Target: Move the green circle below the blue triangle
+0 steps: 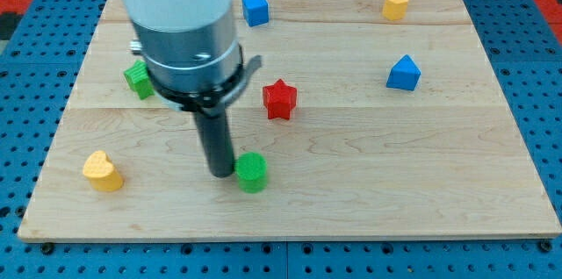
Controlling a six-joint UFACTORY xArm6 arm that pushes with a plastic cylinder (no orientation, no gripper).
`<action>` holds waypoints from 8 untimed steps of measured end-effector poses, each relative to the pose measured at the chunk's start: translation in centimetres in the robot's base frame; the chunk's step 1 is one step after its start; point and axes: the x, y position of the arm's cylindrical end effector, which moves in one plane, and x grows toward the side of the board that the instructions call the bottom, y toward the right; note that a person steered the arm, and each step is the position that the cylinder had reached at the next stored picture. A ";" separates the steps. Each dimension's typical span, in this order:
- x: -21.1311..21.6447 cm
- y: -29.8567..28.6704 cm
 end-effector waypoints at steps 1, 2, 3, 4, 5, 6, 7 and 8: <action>0.7 6.6; 1.5 9.0; 5.1 6.0; 5.8 12.3; 4.2 15.2; 4.4 12.5; 3.5 11.1; 1.8 13.8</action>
